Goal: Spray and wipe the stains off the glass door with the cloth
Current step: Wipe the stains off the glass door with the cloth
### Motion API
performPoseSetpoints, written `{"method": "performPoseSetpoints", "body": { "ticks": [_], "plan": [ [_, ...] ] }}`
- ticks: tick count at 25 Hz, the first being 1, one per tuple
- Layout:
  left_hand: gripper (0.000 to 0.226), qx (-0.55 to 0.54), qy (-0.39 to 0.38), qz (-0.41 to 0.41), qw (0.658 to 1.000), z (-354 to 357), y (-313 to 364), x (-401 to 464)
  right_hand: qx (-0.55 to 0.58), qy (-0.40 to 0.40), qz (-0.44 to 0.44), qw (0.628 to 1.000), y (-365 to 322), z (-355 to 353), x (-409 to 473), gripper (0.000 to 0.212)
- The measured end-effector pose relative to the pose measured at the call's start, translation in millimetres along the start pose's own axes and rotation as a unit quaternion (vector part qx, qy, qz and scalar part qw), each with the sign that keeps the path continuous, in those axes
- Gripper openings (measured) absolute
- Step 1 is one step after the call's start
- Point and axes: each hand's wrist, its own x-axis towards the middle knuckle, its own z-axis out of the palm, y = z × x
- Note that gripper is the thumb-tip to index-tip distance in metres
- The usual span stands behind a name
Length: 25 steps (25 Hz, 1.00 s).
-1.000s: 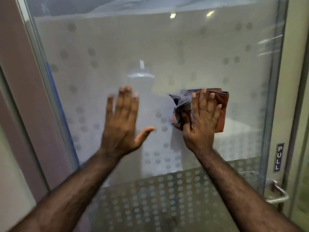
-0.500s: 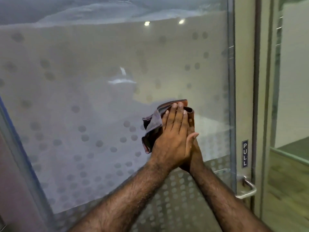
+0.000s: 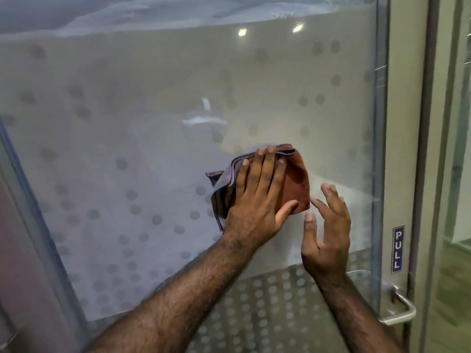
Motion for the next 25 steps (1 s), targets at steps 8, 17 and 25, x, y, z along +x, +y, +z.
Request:
{"method": "performPoseSetpoints", "body": {
  "ticks": [8, 17, 25],
  "plan": [
    [0.091, 0.055, 0.052, -0.012, 0.997, -19.7, -49.2, 11.0, -0.123, -0.117, 0.086, 0.982, 16.6, 9.2, -18.8, 0.072],
    [0.073, 0.116, 0.051, -0.068, 0.99, -52.9, -141.7, -14.3, -0.189, -0.11, 0.055, 0.974, 30.3, 23.4, -27.5, 0.08],
    [0.066, 0.105, 0.041, -0.123, 0.986, -70.6, -201.4, -62.2, -0.17, -0.09, 0.072, 0.979, 24.1, 33.6, -27.6, 0.08]
  ]
}}
